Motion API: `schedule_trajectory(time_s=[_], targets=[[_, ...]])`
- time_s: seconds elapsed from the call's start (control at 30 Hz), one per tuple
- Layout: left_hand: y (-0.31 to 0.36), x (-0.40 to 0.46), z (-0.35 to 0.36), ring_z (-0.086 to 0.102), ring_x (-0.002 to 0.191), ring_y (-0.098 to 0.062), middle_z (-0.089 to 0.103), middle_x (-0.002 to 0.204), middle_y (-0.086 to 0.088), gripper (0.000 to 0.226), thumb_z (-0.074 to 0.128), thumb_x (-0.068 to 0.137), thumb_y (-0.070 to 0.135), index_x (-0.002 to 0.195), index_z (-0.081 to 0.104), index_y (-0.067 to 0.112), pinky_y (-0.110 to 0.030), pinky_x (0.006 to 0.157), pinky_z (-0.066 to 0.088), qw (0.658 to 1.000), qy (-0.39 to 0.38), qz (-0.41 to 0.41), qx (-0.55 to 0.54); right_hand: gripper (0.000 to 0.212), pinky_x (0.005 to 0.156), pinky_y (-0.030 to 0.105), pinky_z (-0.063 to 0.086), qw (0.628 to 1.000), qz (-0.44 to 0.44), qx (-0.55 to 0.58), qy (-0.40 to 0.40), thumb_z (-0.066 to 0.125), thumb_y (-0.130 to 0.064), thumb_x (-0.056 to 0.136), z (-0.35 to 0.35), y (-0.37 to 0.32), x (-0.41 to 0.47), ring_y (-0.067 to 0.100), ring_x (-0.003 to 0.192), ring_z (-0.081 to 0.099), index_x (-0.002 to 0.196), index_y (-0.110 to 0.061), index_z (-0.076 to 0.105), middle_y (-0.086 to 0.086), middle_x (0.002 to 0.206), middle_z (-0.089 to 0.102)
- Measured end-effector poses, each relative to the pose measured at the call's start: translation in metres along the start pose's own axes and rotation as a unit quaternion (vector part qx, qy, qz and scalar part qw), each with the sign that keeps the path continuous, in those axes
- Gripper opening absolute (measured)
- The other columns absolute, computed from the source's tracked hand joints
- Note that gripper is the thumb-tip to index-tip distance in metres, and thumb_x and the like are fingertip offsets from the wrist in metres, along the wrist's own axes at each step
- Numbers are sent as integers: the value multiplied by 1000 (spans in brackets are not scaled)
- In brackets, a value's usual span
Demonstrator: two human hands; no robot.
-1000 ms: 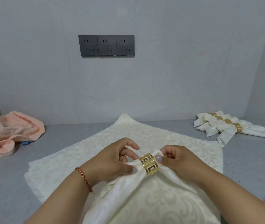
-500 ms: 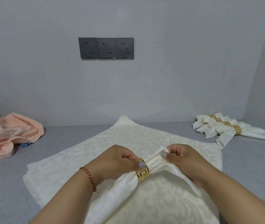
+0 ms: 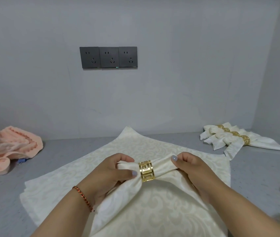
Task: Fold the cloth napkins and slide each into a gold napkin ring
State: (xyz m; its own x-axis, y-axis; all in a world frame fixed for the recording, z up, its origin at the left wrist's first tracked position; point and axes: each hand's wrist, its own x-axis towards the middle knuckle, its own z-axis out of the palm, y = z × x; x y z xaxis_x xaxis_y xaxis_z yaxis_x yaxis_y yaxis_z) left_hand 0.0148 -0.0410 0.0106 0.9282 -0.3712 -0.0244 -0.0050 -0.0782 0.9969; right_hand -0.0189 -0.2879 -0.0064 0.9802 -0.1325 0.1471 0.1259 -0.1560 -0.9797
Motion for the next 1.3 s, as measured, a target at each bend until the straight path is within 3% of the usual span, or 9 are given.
schedule_trajectory(time_s=[0.1, 0.2, 0.47, 0.63, 0.83, 0.93, 1.03, 1.2, 1.3], targets=[[0, -2, 4, 69, 81, -29, 70, 98, -15, 54, 85, 49, 28, 100, 67, 22, -39, 73, 56, 1000, 14, 16, 17, 34, 60, 30, 28, 1000, -1, 2, 19, 64, -38, 87, 1, 0, 1, 16, 61, 37, 65, -18, 48, -1, 62, 43], [0, -2, 8, 68, 77, -23, 71, 93, -9, 48, 84, 49, 40, 91, 66, 24, -35, 68, 55, 996, 38, 52, 66, 36, 56, 26, 27, 999, -13, 1, 35, 64, -35, 89, 2, 0, 2, 10, 53, 35, 64, -17, 45, -6, 55, 41], [-1, 0, 19, 61, 63, -11, 66, 73, 3, 44, 83, 52, 37, 82, 62, 13, -23, 53, 48, 982, 112, 96, 121, 36, 45, 18, 23, 999, -36, -18, 28, 65, -31, 89, 6, -1, 0, 4, 47, 29, 67, -16, 41, -11, 51, 34], [-2, 0, 19, 60, 62, -8, 65, 71, 4, 38, 82, 52, 35, 78, 63, 14, -21, 52, 47, 981, 114, 103, 120, 35, 56, 29, 24, 999, -32, 16, 4, 66, -35, 87, 9, -2, -3, 16, 62, 32, 70, -17, 42, 1, 66, 35], [0, -3, 19, 66, 70, -18, 69, 82, -3, 40, 85, 51, 30, 86, 65, 22, -28, 58, 53, 990, 60, 107, 70, 26, 49, 20, 31, 992, -63, 57, 92, 72, -22, 83, 10, -3, 0, 9, 54, 38, 78, -16, 48, -5, 56, 42], [2, -5, 20, 65, 71, -20, 69, 83, -4, 41, 83, 49, 37, 83, 65, 26, -32, 59, 52, 990, 73, 116, 34, 24, 54, 17, 42, 992, -53, 67, 94, 70, -25, 85, 9, -8, -3, 9, 58, 55, 94, -17, 49, -3, 66, 61], [6, -7, 25, 67, 72, -23, 71, 86, -8, 44, 84, 47, 35, 86, 66, 26, -34, 60, 53, 989, 101, 110, -13, 23, 65, 22, 44, 994, -44, 59, 80, 67, -24, 88, 7, -12, -7, 12, 71, 59, 98, -20, 47, 1, 81, 63], [35, -9, 36, 68, 73, -28, 67, 104, -16, 60, 73, 56, 19, 113, 58, 18, -35, 61, 54, 991, 100, 82, -44, 23, 53, 19, 32, 990, -98, -25, 94, 69, -15, 85, -10, -46, 3, 5, 53, 38, 79, -19, 48, -7, 60, 43], [63, -5, 53, 67, 78, -29, 64, 107, -14, 65, 72, 55, 18, 117, 53, 17, -35, 65, 53, 990, 103, 92, -8, 21, 47, 13, 31, 985, -116, -79, 98, 70, -17, 85, -41, -75, 12, 0, 42, 38, 77, -21, 51, -14, 46, 43]])
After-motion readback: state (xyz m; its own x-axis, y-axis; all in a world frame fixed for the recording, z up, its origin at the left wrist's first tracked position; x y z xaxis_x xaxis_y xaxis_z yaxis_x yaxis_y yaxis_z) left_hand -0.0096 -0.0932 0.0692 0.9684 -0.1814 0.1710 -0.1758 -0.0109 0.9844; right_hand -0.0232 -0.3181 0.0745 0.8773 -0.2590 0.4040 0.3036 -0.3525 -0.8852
